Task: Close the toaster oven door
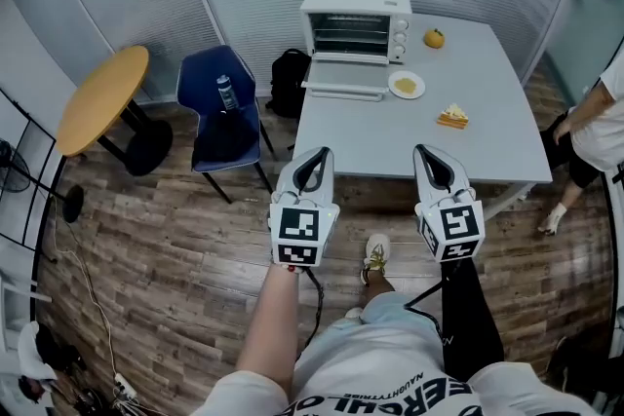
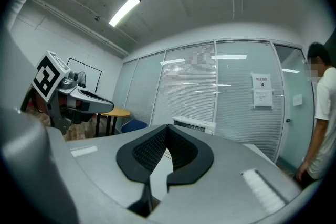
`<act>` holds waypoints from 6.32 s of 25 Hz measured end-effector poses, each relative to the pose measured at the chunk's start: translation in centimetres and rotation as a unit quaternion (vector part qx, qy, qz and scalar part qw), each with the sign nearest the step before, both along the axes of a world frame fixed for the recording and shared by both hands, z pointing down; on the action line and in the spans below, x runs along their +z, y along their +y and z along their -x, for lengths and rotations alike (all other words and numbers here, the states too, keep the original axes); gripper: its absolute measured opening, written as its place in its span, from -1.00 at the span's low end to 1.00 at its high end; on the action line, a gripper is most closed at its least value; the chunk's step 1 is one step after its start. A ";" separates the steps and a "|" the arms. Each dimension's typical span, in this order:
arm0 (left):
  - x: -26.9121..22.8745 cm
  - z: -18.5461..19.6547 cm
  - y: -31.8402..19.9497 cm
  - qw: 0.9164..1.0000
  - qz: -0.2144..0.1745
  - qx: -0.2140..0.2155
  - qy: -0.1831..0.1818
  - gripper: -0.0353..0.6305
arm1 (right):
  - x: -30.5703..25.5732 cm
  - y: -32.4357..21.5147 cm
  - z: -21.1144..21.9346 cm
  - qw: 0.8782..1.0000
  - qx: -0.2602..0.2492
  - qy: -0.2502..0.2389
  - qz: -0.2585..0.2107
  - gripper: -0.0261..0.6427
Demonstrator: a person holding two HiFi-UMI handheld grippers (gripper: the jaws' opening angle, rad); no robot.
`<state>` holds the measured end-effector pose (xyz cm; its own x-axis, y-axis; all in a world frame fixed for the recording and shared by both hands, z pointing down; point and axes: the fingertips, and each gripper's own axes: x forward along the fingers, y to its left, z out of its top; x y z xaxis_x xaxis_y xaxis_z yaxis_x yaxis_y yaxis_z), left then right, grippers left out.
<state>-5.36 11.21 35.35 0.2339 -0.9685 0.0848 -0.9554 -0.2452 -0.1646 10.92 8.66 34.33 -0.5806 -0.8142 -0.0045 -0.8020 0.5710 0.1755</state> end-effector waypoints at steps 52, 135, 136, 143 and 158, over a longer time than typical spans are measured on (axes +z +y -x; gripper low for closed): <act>4.3 8.3 -39.3 1.000 0.023 -0.002 -0.011 -0.72 | 3.4 -39.4 10.4 0.999 -0.019 -0.034 0.034 -0.92; 20.4 11.2 -48.3 0.990 0.135 0.042 0.007 -0.73 | 20.5 -45.3 13.1 0.974 0.125 0.018 0.187 -0.92; 19.9 11.2 -48.6 0.991 0.130 0.043 0.008 -0.72 | 20.0 -45.7 13.1 0.975 0.127 0.016 0.182 -0.92; 16.5 11.7 -50.9 0.993 0.109 0.040 0.008 -0.72 | 16.6 -48.2 13.2 0.979 0.129 0.007 0.155 -0.92; 12.0 12.3 -56.7 0.995 0.090 0.040 0.005 -0.72 | 12.0 -54.4 12.9 0.985 0.124 0.014 0.120 -0.92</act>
